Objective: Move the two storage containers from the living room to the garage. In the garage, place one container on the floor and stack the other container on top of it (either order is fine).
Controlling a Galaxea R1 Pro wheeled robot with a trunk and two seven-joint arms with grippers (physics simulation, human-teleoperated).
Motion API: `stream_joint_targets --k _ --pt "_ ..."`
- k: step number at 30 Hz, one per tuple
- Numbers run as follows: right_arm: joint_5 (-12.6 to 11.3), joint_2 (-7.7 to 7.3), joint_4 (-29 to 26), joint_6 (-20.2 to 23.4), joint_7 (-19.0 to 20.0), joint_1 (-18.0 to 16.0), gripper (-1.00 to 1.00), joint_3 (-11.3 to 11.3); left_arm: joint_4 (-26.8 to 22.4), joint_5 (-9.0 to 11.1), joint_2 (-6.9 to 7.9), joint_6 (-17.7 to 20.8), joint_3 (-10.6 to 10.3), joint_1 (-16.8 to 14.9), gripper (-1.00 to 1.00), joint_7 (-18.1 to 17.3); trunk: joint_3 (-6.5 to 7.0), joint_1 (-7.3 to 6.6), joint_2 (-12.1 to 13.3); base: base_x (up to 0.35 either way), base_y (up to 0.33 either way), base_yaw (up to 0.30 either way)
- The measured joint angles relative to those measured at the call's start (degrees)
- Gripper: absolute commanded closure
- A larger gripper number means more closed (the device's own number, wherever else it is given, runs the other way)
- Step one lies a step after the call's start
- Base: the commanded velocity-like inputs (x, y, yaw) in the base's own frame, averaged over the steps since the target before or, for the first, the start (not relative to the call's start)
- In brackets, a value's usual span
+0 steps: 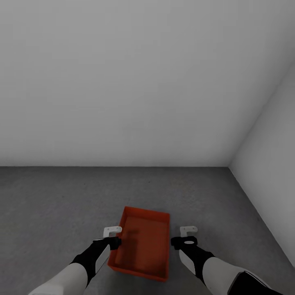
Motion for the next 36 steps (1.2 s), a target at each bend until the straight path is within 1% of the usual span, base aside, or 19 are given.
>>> stream_joint_targets --k 36 --pt "0.0 -0.18 0.7 -0.1 0.0 -0.3 -1.00 0.0 0.1 0.0 -0.10 0.0 0.0 0.0 -1.00 0.0 6.47 -7.91 14.4 0.000 0.000 0.000"
